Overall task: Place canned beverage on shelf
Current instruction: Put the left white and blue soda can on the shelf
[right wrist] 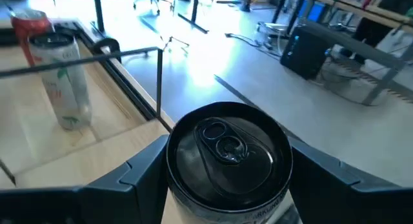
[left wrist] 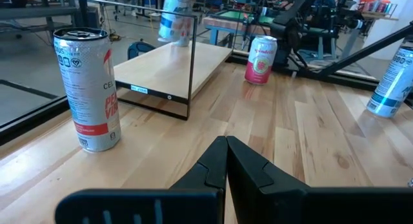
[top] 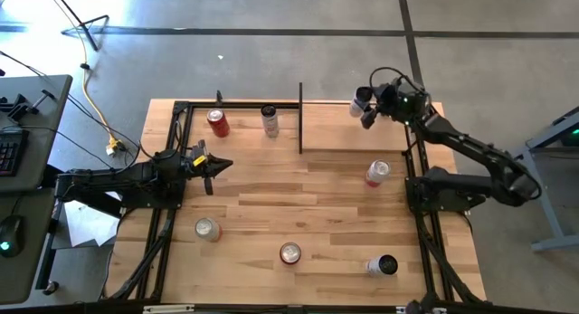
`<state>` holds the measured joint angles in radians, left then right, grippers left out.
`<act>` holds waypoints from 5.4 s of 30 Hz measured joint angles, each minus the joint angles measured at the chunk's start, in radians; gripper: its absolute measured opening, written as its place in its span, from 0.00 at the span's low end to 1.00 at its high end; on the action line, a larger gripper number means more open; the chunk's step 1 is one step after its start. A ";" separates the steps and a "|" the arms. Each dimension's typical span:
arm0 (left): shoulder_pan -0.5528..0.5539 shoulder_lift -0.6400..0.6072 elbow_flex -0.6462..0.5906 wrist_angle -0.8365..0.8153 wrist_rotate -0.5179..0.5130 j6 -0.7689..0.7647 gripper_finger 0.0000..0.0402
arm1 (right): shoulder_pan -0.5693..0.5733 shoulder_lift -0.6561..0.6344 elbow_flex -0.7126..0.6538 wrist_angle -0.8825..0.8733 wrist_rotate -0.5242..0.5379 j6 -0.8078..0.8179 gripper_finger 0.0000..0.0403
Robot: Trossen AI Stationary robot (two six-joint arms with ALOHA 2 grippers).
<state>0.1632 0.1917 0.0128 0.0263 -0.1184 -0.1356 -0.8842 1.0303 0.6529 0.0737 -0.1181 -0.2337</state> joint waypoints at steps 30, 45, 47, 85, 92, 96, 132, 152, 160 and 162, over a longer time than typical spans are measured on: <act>0.000 0.000 0.000 0.000 0.000 -0.010 0.00 | -0.137 0.114 0.002 0.001 0.005 0.062 0.72; 0.000 0.000 0.000 0.000 0.000 -0.010 0.00 | -0.136 0.114 0.009 0.013 0.012 0.127 0.74; 0.000 0.000 0.000 0.000 0.000 -0.010 0.00 | -0.136 0.114 0.023 0.013 0.012 0.149 0.74; 0.000 0.000 0.000 -0.001 0.004 -0.019 0.00 | 0.305 0.115 0.227 -0.400 0.466 0.310 0.10; 0.000 0.000 0.000 -0.001 0.004 -0.020 0.00 | 0.407 0.116 0.073 -0.184 0.627 0.447 0.01; 0.000 0.000 0.000 -0.001 0.002 -0.020 0.00 | 0.416 0.135 0.032 -0.116 0.697 0.523 0.01; 0.000 0.032 -0.001 -0.001 0.005 -0.028 0.00 | 0.428 0.494 0.235 -0.407 0.983 0.757 0.01; 0.000 0.033 -0.001 0.000 0.004 -0.028 0.00 | 0.395 0.673 0.241 -0.156 1.061 0.708 0.00; 0.000 0.033 -0.001 0.000 0.003 -0.028 0.00 | 0.383 0.627 0.241 -0.285 1.079 0.734 0.00; 0.000 0.033 0.000 0.000 0.003 -0.028 0.00 | 0.378 0.608 0.241 -0.312 1.077 0.733 0.00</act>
<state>0.1631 0.2249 0.0123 0.0261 -0.1154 -0.1635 -0.5060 1.6388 0.8940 -0.2386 0.9585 0.4991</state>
